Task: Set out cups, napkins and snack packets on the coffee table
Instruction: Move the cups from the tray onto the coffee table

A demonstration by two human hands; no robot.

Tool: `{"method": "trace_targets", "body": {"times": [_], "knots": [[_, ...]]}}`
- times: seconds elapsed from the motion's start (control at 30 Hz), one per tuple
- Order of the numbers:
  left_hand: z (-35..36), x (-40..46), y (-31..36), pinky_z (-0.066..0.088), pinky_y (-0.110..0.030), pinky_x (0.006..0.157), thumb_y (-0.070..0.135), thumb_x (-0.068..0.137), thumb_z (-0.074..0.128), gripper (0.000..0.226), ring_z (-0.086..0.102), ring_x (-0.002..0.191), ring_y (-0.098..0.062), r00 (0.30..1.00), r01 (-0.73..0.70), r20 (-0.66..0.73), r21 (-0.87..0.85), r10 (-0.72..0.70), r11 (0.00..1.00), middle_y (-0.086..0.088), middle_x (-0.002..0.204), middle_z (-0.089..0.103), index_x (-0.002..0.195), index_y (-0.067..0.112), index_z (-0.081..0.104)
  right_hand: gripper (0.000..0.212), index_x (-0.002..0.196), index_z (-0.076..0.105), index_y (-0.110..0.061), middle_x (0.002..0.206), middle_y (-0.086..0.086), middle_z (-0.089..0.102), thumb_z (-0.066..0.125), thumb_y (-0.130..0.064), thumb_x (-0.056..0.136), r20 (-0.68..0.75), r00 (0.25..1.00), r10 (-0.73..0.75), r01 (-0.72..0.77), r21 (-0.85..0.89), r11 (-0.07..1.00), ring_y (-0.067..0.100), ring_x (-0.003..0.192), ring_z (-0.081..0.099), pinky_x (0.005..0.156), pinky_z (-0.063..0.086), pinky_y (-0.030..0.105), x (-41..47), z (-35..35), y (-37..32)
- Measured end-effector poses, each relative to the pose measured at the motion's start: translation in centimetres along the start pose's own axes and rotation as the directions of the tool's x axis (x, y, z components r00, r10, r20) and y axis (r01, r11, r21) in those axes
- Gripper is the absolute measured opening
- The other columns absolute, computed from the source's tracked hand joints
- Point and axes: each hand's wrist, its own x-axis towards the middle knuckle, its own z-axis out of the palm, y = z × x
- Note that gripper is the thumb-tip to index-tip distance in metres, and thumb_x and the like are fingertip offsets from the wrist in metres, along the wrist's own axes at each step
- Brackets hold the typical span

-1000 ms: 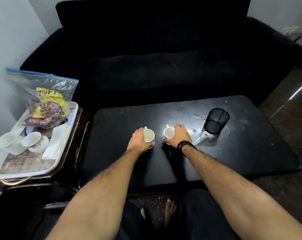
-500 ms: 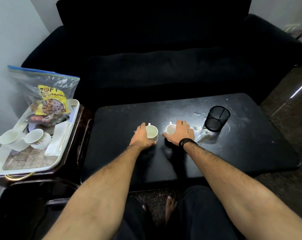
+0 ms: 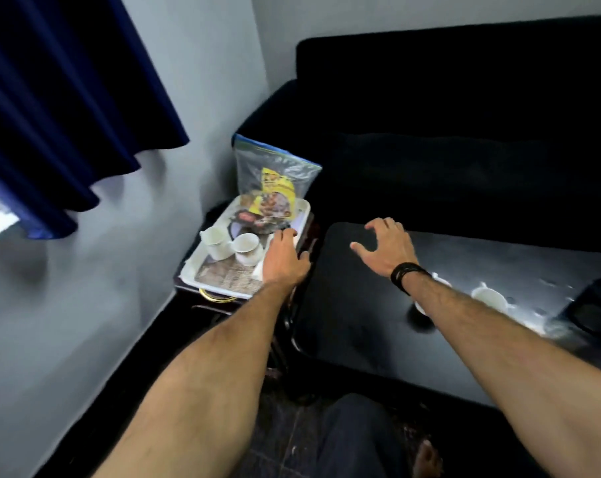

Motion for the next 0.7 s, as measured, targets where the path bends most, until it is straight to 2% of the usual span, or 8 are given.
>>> {"method": "trace_targets", "body": {"times": [0.13, 0.23, 0.4, 0.5, 0.6, 0.7], "knots": [[-3.8, 0.6, -7.0, 0.046, -0.045, 0.091, 0.021, 0.085, 0.064, 0.042, 0.054, 0.113, -0.033, 0.980, 0.146, -0.145, 0.046, -0.138, 0.988, -0.012, 0.123, 0.052, 0.123, 0.009, 0.053, 0.051, 0.117, 0.056, -0.020, 0.113, 0.002, 0.056, 0.067, -0.054, 0.080, 0.122, 0.981, -0.148, 0.141, 0.065, 0.988, 0.024, 0.112, 0.052, 0.094, 0.046, 0.041, 1.8, 4.4, -7.6], [-5.3, 1.2, -11.3, 0.047, -0.045, 0.088, 0.025, 0.083, 0.066, 0.044, 0.056, 0.110, -0.035, 0.937, 0.282, -0.221, 0.028, -0.269, 0.959, -0.014, 0.121, 0.053, 0.121, 0.009, 0.052, 0.062, 0.127, 0.052, -0.016, 0.127, 0.006, 0.053, 0.069, -0.052, 0.080, 0.253, 0.946, -0.204, 0.177, 0.125, 0.976, 0.025, 0.120, 0.050, 0.099, 0.045, 0.040, 3.2, 7.7, -12.0], [-5.0, 3.1, -15.7, 0.044, -0.047, 0.094, 0.038, 0.083, 0.068, 0.062, 0.051, 0.121, -0.037, 0.846, 0.504, -0.186, -0.026, -0.500, 0.863, -0.020, 0.131, 0.050, 0.128, 0.003, 0.044, 0.079, 0.140, 0.041, -0.015, 0.145, 0.007, 0.042, 0.073, -0.052, 0.077, 0.371, 0.895, -0.249, 0.225, 0.109, 0.968, 0.026, 0.132, 0.045, 0.104, 0.041, 0.039, 5.6, 12.2, -17.3], [-4.6, 5.0, -16.8, 0.043, -0.046, 0.097, 0.044, 0.084, 0.068, 0.068, 0.050, 0.123, -0.036, 0.821, 0.552, -0.130, -0.072, -0.556, 0.831, -0.020, 0.134, 0.048, 0.132, 0.003, 0.043, 0.085, 0.141, 0.040, -0.015, 0.145, 0.009, 0.044, 0.077, -0.049, 0.073, 0.428, 0.873, -0.233, 0.224, 0.073, 0.972, 0.029, 0.132, 0.044, 0.103, 0.042, 0.040, 7.1, 14.2, -19.1], [-4.4, 7.1, -16.9, 0.043, -0.044, 0.099, 0.046, 0.081, 0.071, 0.075, 0.050, 0.123, -0.035, 0.805, 0.564, -0.107, -0.170, -0.584, 0.808, -0.019, 0.134, 0.049, 0.135, 0.002, 0.043, 0.071, 0.136, 0.046, -0.016, 0.137, 0.009, 0.052, 0.076, -0.037, 0.075, 0.457, 0.858, -0.237, 0.251, 0.031, 0.968, 0.030, 0.125, 0.052, 0.098, 0.046, 0.037, 8.2, 15.7, -20.2], [-4.0, 8.8, -16.7, 0.045, -0.044, 0.097, 0.045, 0.078, 0.074, 0.079, 0.051, 0.122, -0.036, 0.804, 0.561, -0.114, -0.180, -0.584, 0.808, -0.019, 0.133, 0.051, 0.135, 0.001, 0.044, 0.058, 0.128, 0.052, -0.013, 0.129, 0.011, 0.057, 0.073, -0.033, 0.079, 0.450, 0.854, -0.261, 0.287, 0.011, 0.958, 0.031, 0.115, 0.058, 0.090, 0.050, 0.035, 8.7, 16.9, -20.4]]}}
